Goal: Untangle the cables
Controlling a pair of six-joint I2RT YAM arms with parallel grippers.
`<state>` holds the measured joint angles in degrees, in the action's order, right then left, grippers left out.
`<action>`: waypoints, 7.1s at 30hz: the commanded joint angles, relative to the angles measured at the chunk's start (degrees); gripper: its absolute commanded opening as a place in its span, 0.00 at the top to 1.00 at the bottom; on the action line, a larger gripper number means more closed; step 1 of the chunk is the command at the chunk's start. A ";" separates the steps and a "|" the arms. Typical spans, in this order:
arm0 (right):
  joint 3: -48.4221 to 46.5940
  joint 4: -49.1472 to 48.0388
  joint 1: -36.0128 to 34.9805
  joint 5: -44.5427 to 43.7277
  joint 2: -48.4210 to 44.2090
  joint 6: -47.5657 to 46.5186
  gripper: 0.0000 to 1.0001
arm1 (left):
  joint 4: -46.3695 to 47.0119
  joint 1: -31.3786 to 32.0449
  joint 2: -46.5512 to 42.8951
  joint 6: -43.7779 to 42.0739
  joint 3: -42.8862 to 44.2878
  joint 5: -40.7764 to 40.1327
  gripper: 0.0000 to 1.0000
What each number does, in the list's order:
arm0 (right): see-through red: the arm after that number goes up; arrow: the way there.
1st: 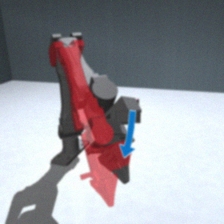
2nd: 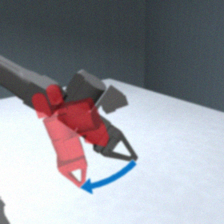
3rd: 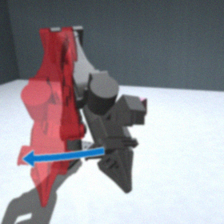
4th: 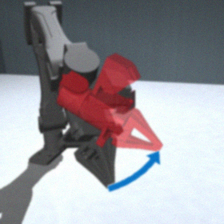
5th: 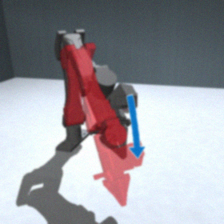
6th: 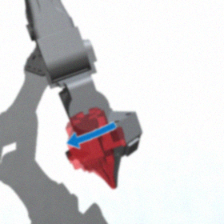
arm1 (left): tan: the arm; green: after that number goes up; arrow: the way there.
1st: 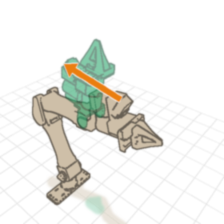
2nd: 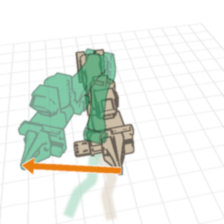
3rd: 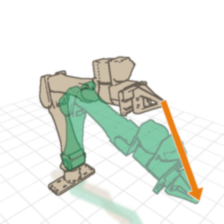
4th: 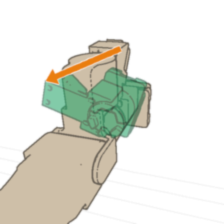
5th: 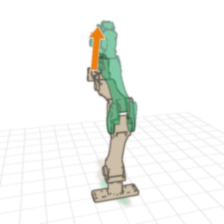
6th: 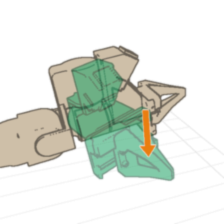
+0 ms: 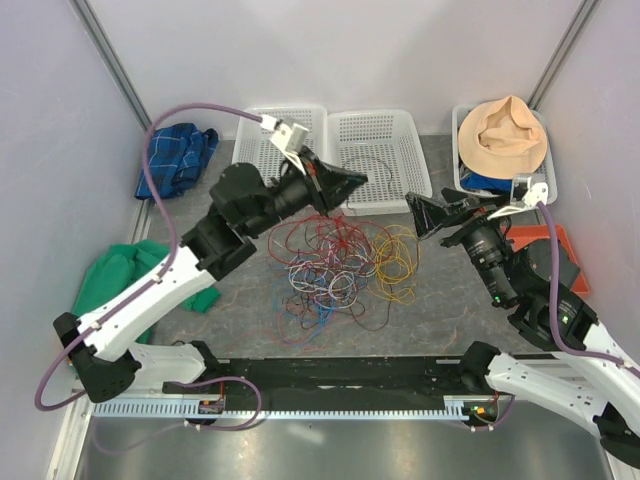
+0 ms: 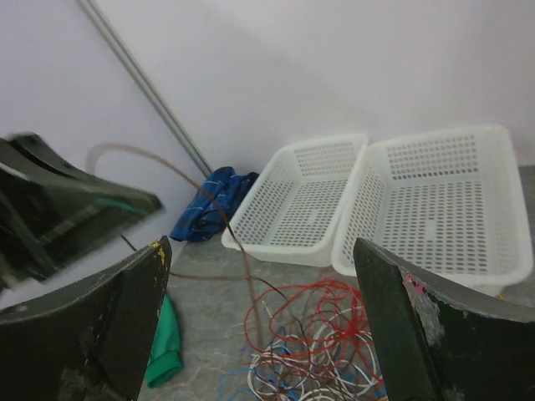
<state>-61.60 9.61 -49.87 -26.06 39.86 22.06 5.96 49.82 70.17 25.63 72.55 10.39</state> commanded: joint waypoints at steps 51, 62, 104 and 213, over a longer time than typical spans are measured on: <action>19.42 -0.73 0.12 -0.92 1.10 3.34 0.02 | -22.39 -32.77 45.65 -0.14 56.65 -13.82 0.62; 23.19 -4.68 0.12 -0.39 3.91 5.26 0.02 | -24.06 -26.90 30.51 -3.91 45.71 -19.52 0.00; 31.11 2.08 0.03 -0.74 -8.21 13.53 0.05 | -14.21 -3.68 12.30 3.65 -9.27 -34.92 0.98; 31.63 3.14 0.03 2.69 -14.37 12.30 0.04 | -8.33 5.37 13.67 10.14 -21.39 -18.57 0.08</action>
<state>-30.89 11.35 -49.76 -22.06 25.89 32.86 -7.86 54.76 84.27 32.40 53.19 -10.31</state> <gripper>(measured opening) 0.971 0.955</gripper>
